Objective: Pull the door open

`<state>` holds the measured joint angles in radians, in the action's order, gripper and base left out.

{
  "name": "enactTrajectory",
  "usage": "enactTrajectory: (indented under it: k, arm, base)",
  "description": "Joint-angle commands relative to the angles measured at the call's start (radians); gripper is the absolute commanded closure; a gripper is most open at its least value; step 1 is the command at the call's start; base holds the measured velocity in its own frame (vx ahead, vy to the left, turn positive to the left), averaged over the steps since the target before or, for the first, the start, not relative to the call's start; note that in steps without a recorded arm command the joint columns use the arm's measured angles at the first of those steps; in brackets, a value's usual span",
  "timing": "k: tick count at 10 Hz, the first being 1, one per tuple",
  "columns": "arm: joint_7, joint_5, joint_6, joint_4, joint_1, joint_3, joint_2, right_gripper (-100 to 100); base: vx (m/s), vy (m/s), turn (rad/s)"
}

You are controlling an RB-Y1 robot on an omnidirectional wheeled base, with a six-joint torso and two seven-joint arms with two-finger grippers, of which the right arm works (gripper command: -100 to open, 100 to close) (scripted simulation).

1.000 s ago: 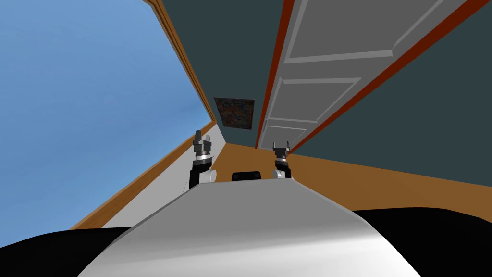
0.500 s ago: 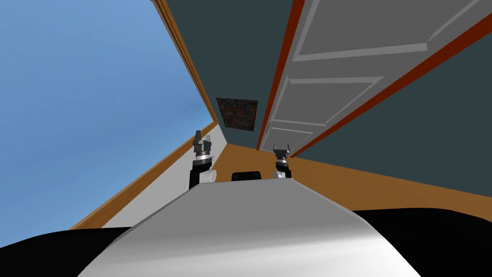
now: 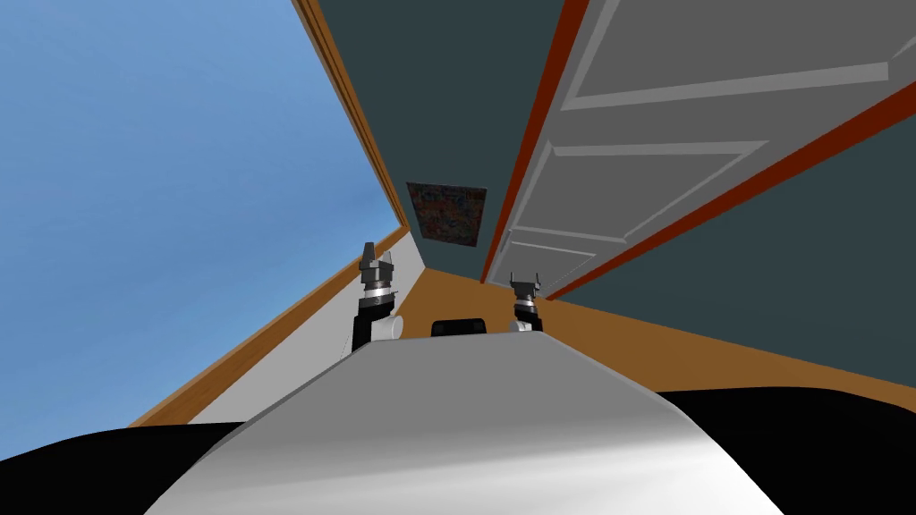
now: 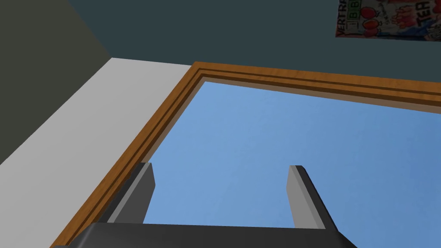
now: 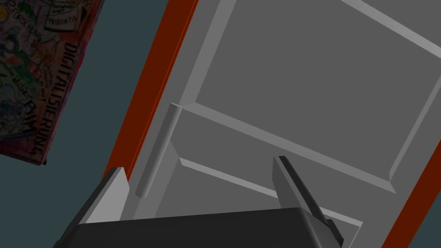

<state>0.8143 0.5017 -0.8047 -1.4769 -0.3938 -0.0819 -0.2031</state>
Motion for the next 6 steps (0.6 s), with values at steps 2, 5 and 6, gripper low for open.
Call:
enactTrajectory:
  k: [2, 5, 6]
  arm:
    - [0.051, 0.031, -0.006, 0.041, 0.005, -0.001, -0.008, -100]
    - [0.105, 0.064, -0.016, 0.089, 0.010, -0.004, -0.017, -100]
    - [0.123, 0.075, -0.019, 0.104, 0.012, -0.004, -0.020, -100]
  base:
    - [0.097, -0.012, 0.076]
    - [0.099, -0.013, 0.077]
    - [0.105, -0.008, 0.083]
